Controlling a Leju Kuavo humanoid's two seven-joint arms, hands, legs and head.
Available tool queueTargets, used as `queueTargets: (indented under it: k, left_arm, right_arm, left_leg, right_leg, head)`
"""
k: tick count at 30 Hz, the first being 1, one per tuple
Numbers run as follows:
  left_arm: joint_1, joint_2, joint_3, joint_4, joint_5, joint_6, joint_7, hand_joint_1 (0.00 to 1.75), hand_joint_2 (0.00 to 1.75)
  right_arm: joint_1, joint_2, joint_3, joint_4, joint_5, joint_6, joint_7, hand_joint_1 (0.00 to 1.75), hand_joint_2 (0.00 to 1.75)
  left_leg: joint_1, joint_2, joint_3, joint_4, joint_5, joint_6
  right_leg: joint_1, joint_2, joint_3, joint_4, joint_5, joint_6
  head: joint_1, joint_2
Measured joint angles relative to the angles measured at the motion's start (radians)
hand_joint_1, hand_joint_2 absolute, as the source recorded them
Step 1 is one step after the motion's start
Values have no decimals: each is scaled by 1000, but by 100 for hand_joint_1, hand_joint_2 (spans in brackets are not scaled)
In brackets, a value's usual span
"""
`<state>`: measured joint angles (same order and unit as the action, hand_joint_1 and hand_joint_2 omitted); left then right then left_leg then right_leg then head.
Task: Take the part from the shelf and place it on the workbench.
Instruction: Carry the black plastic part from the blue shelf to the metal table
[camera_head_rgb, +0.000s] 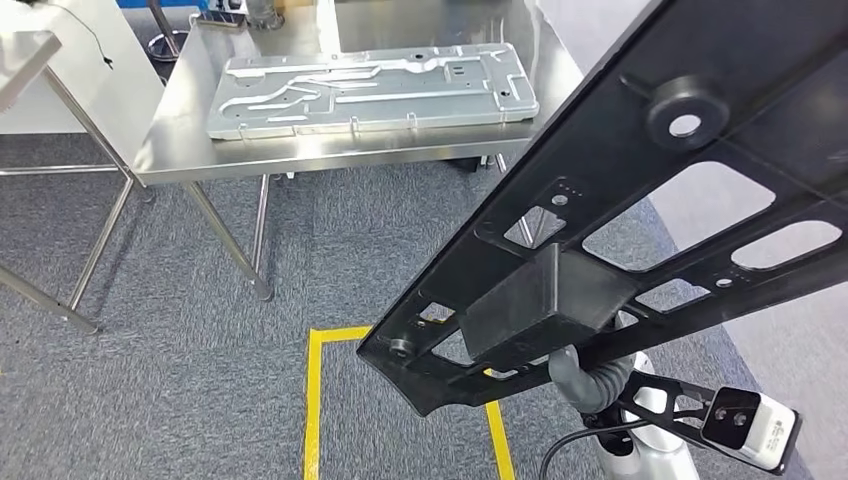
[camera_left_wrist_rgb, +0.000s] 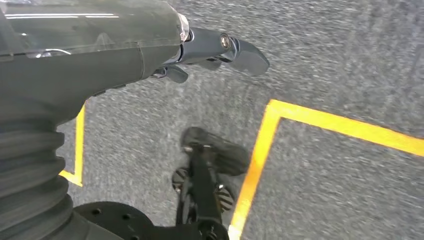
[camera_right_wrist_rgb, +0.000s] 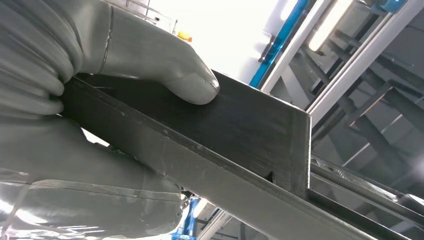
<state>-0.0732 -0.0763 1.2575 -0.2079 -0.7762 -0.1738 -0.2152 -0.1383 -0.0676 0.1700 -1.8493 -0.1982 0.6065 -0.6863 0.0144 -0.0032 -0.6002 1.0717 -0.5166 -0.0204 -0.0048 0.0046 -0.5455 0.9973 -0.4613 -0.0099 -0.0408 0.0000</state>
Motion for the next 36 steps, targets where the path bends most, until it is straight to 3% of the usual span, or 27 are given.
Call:
queueTargets:
  k: [1,2,6,7,9,10,11,12,13,14,16,18,21,23,25,26,27,28,30,31,32,36]
  left_arm:
    - [0,0,1,0,0,0,0,0,175]
    - [1,0,1,0,0,0,0,0,175]
    - [0,-1,2,0,-3,-2,-5,0,175]
    - [-1,-1,2,0,-4,-3,-6,0,175]
    - [-1,-1,2,0,-4,-4,-8,0,175]
    - [-1,-1,2,0,-5,-4,-8,0,175]
    - [0,-1,2,0,-6,-4,-8,0,175]
    - [0,-1,2,0,-8,-5,-8,0,175]
    - [0,-1,2,0,-9,-5,-8,0,175]
    - [0,-1,2,0,-10,-6,-8,0,175]
    - [-1,-2,2,0,-11,-6,-8,0,175]
    - [-1,-2,2,0,-11,-6,-8,0,175]
    - [-2,-2,2,0,-12,-7,-8,0,175]
    - [-2,-2,2,0,-12,-8,-9,0,175]
    - [-1,-2,2,0,-13,-8,-9,0,175]
    - [0,-2,2,0,-13,-8,-9,0,175]
    - [1,-2,2,0,-13,-7,-9,0,175]
    - [1,-2,2,0,-13,-7,-9,0,175]
    - [0,-2,2,0,-13,-6,-10,0,175]
    - [-1,-2,2,0,-13,-6,-10,0,175]
    - [-1,-2,2,0,-13,-6,-10,0,175]
    - [0,-2,2,0,-14,-6,-10,0,175]
  right_arm:
    - [-2,1,0,1,-1,0,2,175,175]
    - [-3,1,0,2,-2,0,3,175,175]
    - [-3,1,1,3,-4,-2,3,175,175]
    - [-3,1,1,3,-4,-2,2,175,175]
    - [1,1,1,3,-4,-4,2,175,175]
    - [4,1,1,4,-4,-5,1,175,175]
    - [8,1,1,4,-4,-7,0,175,175]
    - [11,1,1,4,-3,-8,0,175,175]
    - [14,1,1,4,-2,-10,-1,175,175]
    - [15,1,1,4,-1,-11,-2,175,175]
    - [15,1,1,4,0,-12,-3,175,175]
    - [15,1,1,4,0,-12,-4,175,175]
    - [15,1,1,4,0,-12,-7,175,175]
    - [15,1,1,4,1,-12,-8,175,175]
    - [15,1,1,5,1,-12,-8,175,175]
    - [15,1,1,5,1,-12,-8,175,175]
    - [16,1,1,5,0,-12,-8,175,175]
    - [16,1,1,6,0,-12,-8,175,175]
    - [15,1,1,6,0,-12,-8,175,175]
    - [15,1,1,6,0,-12,-8,175,175]
    - [15,1,1,6,0,-12,-8,175,175]
    - [14,1,1,5,0,-12,-8,175,175]
  left_leg:
    - [-2,2,4,-36,45,7]
    - [-4,3,5,-52,69,14]
    - [-2,1,10,-59,81,42]
    - [-1,1,12,-63,83,47]
    - [-1,1,12,-64,80,52]
    - [-2,1,12,-64,79,53]
    - [-2,0,14,-64,77,53]
    - [-2,-1,16,-64,75,52]
    - [-2,-2,20,-64,72,50]
    - [-2,-3,25,-64,69,48]
    - [-5,-5,31,-63,63,40]
    - [-6,-5,33,-64,60,29]
    - [-5,-3,30,-51,46,12]
    - [-3,-2,-10,39,-6,4]
    - [-2,-2,-77,177,-66,-2]
    - [-2,-2,-100,220,-76,-4]
    - [-2,-2,-105,225,-65,-4]
    - [-2,-2,-89,186,-35,-2]
    - [-4,-2,-21,43,35,5]
    - [-5,-2,7,-16,56,11]
    - [-7,-3,22,-48,63,17]
    - [-6,-3,31,-67,63,40]
  right_leg:
    - [1,1,6,2,-8,6]
    - [2,1,8,3,-14,12]
    - [1,0,1,27,-42,33]
    - [0,0,-18,68,-67,38]
    - [-3,-1,-88,203,-132,43]
    - [-4,-1,-123,265,-153,45]
    - [-5,-1,-145,297,-154,46]
    - [-6,-1,-145,287,-133,45]
    - [-6,-1,-126,236,-96,44]
    - [-7,-1,-93,161,-53,40]
    - [-3,-2,-38,39,-3,32]
    - [3,0,-27,7,2,24]
    - [-2,0,-22,-4,7,8]
    - [-6,-3,-17,-9,9,-1]
    - [-4,-4,-16,-9,7,-5]
    - [-3,-4,-16,-8,5,-6]
    - [-2,-4,-15,-7,3,-6]
    - [-2,-4,-12,-6,1,-5]
    - [0,-3,-6,-2,-6,0]
    - [2,-3,-4,0,-9,4]
    - [4,-2,-3,1,-12,8]
    - [3,-2,-4,12,-25,29]
  head:
    - [0,0]
    - [0,0]
    - [0,0]
    - [0,0]
    - [0,0]
    - [0,0]
    - [0,0]
    - [0,0]
    - [0,0]
    - [0,0]
    - [0,0]
    - [0,0]
    - [0,0]
    - [0,0]
    - [0,0]
    - [0,0]
    - [0,0]
    - [0,0]
    - [0,0]
    - [0,0]
    - [0,0]
    - [0,0]
